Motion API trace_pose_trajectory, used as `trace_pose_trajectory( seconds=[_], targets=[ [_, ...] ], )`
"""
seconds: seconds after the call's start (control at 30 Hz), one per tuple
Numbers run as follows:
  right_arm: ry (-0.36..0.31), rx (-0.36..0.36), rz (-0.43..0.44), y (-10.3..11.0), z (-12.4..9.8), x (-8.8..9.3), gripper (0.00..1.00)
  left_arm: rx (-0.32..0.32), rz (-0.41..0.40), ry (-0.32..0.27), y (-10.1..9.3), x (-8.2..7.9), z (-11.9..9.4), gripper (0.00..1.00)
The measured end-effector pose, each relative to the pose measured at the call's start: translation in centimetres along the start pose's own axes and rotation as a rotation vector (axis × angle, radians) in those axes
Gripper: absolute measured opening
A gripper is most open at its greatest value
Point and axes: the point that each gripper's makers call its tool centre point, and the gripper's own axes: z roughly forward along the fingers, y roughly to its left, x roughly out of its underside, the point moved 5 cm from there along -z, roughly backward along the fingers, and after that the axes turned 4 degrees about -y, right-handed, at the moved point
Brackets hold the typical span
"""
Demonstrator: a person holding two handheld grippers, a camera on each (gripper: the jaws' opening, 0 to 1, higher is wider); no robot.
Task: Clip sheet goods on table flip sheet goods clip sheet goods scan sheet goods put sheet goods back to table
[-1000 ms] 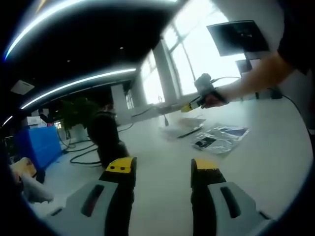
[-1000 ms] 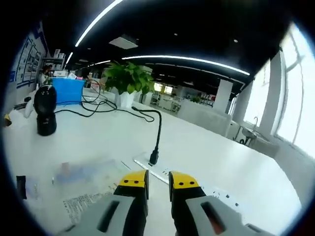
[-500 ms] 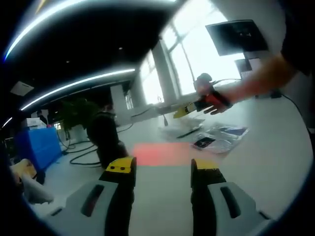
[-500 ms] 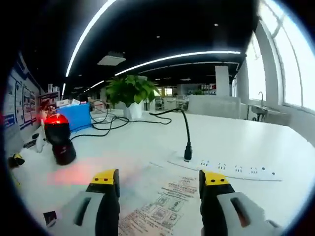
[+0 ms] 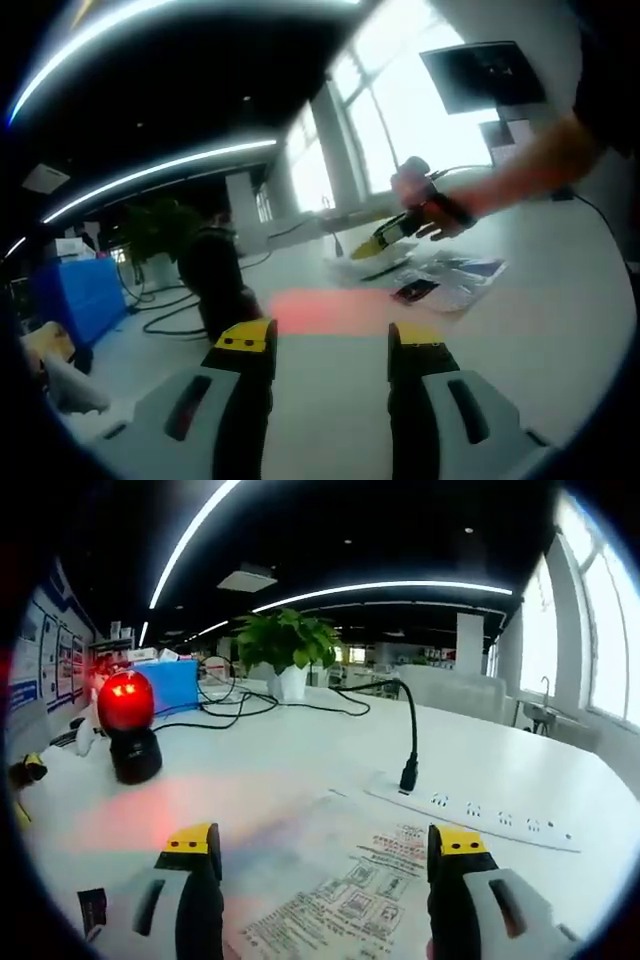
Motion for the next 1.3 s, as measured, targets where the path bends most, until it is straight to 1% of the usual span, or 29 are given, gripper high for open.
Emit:
trace_pose_trajectory(
  seconds=[0.07, 0.13, 0.2, 0.3, 0.47, 0.67, 0.7, 1.0, 1.2, 1.3],
  targets=[
    [0.023, -0.005, 0.011, -0.1, 0.1, 0.6, 0.79, -0.001, 0.001, 0.001, 0.1, 0.0, 0.0, 0.37],
    [0.069, -0.01, 0.036, -0.3, 0.1, 1.6, 0.79, -0.001, 0.0, -0.001, 0.1, 0.0, 0.0, 0.37],
    [0.064, -0.011, 0.041, -0.3, 0.0, 1.6, 0.79, -0.001, -0.001, -0.001, 0.1, 0.0, 0.0, 0.37],
    [0.084, -0.015, 0.026, -0.1, 0.1, 1.5, 0.79, 0.0, -0.002, -0.007, 0.0, -0.2, -0.1, 0.37],
    [0.121, -0.02, 0.043, -0.2, 0.0, 1.9, 0.78, 0.006, 0.003, -0.004, -0.2, -0.1, -0.1, 0.37],
    [0.125, -0.024, 0.06, -0.5, 0.2, 2.0, 0.78, 0.01, 0.01, -0.002, -0.1, 0.0, -0.2, 0.37],
    [0.124, -0.026, 0.062, -0.8, 0.3, 2.1, 0.78, 0.008, 0.009, -0.003, -0.1, -0.1, -0.2, 0.37],
    [0.113, -0.024, 0.059, -0.7, 0.4, 2.0, 0.78, 0.008, -0.006, -0.013, 0.0, -0.1, -0.3, 0.37],
    [0.116, -0.016, 0.055, -0.5, 0.3, 1.9, 0.78, 0.011, 0.002, -0.016, -0.2, -0.2, -0.4, 0.37],
    [0.111, -0.008, 0.066, -0.5, 0.1, 1.6, 0.79, 0.024, -0.004, -0.012, -0.3, -0.1, -0.2, 0.37]
  ],
)
